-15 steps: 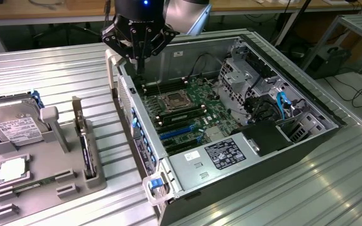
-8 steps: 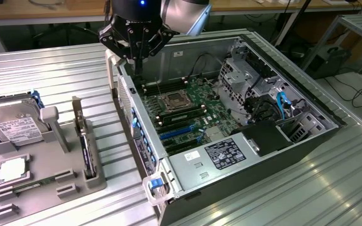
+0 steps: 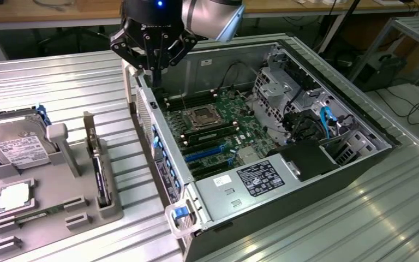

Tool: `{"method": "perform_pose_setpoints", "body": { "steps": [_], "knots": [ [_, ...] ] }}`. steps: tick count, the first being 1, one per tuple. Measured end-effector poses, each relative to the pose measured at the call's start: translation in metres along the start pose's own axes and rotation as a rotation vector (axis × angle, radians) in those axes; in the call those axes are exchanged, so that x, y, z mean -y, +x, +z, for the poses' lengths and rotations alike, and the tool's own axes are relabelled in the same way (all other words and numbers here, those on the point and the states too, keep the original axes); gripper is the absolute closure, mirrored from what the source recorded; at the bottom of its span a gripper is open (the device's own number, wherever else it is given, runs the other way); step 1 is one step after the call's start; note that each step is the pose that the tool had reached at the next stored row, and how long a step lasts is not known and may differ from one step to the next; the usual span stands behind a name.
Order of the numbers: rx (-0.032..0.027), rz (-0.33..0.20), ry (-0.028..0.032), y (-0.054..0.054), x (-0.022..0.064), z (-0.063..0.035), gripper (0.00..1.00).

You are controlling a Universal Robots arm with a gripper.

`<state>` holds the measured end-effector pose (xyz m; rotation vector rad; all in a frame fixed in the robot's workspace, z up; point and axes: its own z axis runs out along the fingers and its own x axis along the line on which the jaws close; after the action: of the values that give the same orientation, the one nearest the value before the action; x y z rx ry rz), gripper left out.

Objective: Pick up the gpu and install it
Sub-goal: 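Reach for the gpu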

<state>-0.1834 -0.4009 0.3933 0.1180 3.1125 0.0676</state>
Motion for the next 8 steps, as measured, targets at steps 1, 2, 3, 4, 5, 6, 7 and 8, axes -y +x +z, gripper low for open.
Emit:
{"method": "perform_pose_setpoints", "body": {
  "steps": [1,2,3,4,5,6,7,8],
  "knots": [
    [0.0000,0.000,-0.0001,0.0007,0.0003,0.0000,0.89],
    [0.0001,0.000,-0.0001,0.0013,0.0007,0.0000,0.89],
    [0.0000,0.000,0.0000,0.0020,0.0010,-0.0001,0.89],
    [0.0000,0.000,0.0000,0.0035,0.0017,-0.0002,0.89],
    [0.0001,0.000,-0.0001,0.0049,0.0021,-0.0002,0.89],
    [0.0000,0.000,-0.0001,0.0056,0.0023,-0.0002,0.89],
    [0.0000,0.000,0.0000,0.0063,0.0024,-0.0003,0.89],
    [0.0000,0.000,0.0000,0.0069,0.0026,-0.0003,0.89]
  ]
}}
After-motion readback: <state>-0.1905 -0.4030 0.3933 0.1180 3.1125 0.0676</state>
